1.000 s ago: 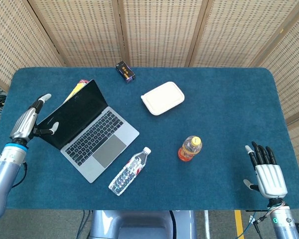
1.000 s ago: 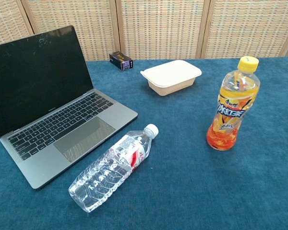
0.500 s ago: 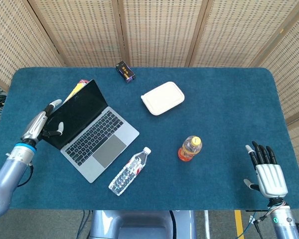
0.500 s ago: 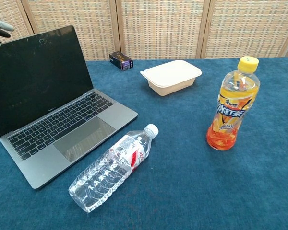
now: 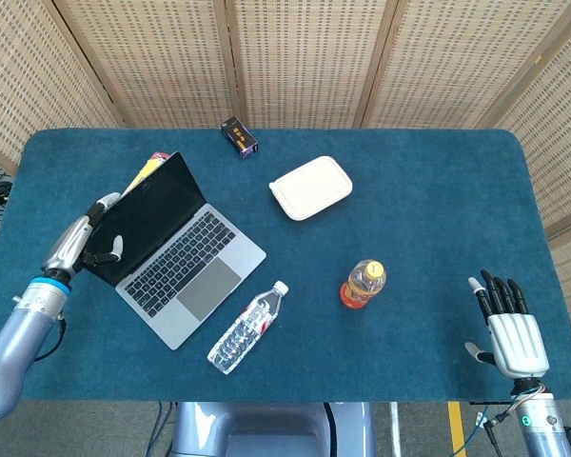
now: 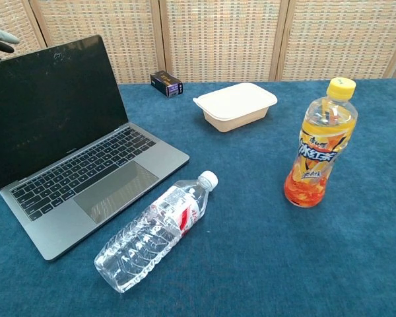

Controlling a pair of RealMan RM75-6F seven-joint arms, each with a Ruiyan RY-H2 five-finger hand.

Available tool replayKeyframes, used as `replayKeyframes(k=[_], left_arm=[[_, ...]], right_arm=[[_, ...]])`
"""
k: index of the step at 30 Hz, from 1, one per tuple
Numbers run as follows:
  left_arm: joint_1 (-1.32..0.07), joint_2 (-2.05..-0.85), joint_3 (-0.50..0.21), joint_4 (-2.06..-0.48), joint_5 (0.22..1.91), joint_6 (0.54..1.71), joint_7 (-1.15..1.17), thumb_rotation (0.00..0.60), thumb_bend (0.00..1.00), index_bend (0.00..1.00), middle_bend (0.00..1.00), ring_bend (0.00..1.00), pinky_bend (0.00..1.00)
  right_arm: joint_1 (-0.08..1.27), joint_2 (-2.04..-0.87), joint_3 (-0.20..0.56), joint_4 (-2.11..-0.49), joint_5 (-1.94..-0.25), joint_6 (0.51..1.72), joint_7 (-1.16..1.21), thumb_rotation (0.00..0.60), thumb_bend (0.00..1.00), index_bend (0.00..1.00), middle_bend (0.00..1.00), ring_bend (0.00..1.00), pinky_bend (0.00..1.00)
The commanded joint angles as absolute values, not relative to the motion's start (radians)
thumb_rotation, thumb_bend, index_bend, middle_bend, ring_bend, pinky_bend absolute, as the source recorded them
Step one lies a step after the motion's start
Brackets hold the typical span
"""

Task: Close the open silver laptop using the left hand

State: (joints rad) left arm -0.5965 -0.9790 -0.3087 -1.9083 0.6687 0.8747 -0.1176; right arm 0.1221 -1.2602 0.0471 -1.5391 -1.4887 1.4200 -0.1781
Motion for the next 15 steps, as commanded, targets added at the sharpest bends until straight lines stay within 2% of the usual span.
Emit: replayKeyframes(k=[1, 9, 15], left_arm=[[-0.593, -0.98, -0.304, -1.905, 0.67, 0.871, -0.127, 0.6, 0.6, 0.0, 0.0, 0.0, 0.0], [-0.596, -0.977, -0.304, -1.892, 0.662, 0.841, -0.152, 0.6, 0.61, 0.01, 0.0, 0.0, 0.0], [-0.599, -0.971, -0.302, -1.906, 0.667, 0.857, -0.146, 0.6, 0.61, 0.05, 0.0, 0.0, 0.0]], right_arm=[[0.123, -1.261, 0.047, -1.539, -1.489, 1.419, -0.179, 0.6, 0.05, 0.0, 0.0, 0.0, 0.0], [0.122, -1.263, 0.046, -1.539, -1.491, 1.421, -0.183, 0.6, 0.05, 0.0, 0.0, 0.0, 0.0], [0.124, -1.265, 0.046, -1.536, -1.49, 1.418, -0.185, 0.6, 0.05, 0.0, 0.0, 0.0, 0.0]])
